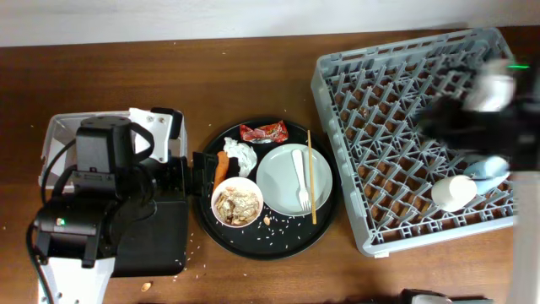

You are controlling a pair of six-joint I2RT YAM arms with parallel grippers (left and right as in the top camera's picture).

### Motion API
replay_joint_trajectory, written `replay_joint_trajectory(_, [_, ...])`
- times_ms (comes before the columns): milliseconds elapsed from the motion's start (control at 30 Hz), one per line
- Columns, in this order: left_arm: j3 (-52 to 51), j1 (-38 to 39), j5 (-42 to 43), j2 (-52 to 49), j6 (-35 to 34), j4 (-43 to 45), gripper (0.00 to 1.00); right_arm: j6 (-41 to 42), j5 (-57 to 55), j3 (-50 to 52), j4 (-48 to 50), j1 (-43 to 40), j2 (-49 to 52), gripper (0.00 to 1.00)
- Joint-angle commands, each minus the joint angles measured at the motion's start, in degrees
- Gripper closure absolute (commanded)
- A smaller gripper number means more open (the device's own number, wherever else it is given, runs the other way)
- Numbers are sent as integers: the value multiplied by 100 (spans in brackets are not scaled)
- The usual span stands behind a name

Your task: Sort waste into correct bins and load items into the dishwasher rack

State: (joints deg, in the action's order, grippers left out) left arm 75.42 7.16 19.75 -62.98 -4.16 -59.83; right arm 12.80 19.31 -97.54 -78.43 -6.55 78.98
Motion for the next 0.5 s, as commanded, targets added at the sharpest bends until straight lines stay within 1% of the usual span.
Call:
replay_joint_trajectory(0, [22,-7,-28,55,-50,13,1,485,-1526,282,98,2114,599,38])
replay_joint_trajectory(33, [22,-7,-28,55,-50,13,1,741,-1685,413,273,2634,1095,38])
replay_joint_trajectory(100, [22,-7,-28,55,-50,13,1,1069,-1725,444,420,3152,2175,44])
replay_joint_trajectory(167, [22,-7,-28,55,-50,13,1,1178,-1703,444,584,3257,3143,45])
replay_joint_trajectory(200, [22,-7,-28,55,-50,13,1,1172,-1705,450,586,3257,3344,45])
replay_joint_trajectory(467, [22,-7,-28,55,-50,13,1,1174,-1705,476,627,3257,3392,44])
